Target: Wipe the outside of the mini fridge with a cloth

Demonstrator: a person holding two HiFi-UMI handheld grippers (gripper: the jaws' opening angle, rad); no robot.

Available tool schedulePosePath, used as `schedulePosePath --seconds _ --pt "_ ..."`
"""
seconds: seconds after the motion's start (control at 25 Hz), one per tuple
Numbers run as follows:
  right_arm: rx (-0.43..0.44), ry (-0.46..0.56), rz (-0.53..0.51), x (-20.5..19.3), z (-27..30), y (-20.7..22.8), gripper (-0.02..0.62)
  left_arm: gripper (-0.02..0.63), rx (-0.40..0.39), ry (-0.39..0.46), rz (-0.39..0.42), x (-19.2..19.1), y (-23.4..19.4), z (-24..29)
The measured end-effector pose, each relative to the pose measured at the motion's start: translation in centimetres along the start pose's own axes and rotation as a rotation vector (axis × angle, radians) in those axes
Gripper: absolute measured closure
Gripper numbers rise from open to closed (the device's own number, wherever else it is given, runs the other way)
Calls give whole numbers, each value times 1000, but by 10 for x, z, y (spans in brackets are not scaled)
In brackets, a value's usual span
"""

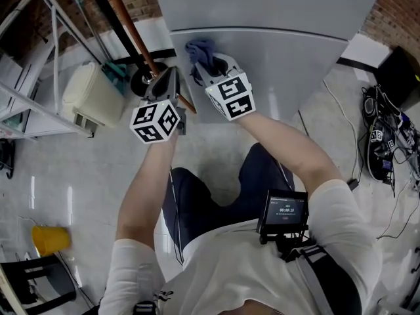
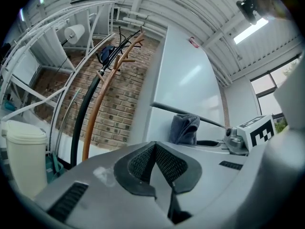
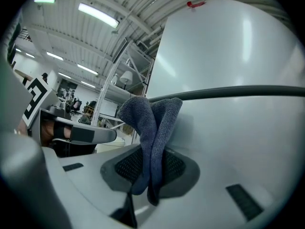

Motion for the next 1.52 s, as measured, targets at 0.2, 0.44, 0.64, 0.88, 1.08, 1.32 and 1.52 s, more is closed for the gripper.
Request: schedulePosePath --seconds 0.2,0.44,0.64,0.88,1.08,1.32,1.52 --pt "-49 -19 -15 -7 -24 19 512 606 -41 -12 -6 -9 13 12" --pt "-146 -56 -25 -24 -69 59 512 606 -126 -37 -17 -28 49 34" --pt "-236 -96 -13 -47 -112 103 512 606 -194 -60 -30 -46 85 56" --pt "-349 -150 16 -84 -167 155 512 606 -265 -98 -28 -70 124 81" --pt "-414 -194 36 -108 -197 191 512 606 -317 -130 -30 -86 152 97" --pt "-504 -234 76 -134 -233 229 512 606 -363 -153 -51 -109 184 115" --pt "-515 -241 65 -143 -243 239 512 606 -369 -164 -57 -121 193 116"
Point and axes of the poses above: the fingertips, and each gripper's own axes: z forward along the fingers, y to its right, x out of its top, the point moved 5 cm from there along -z, backward along the fingers, and after that the axes turned 14 degrees about -z, right-handed, at the moved point
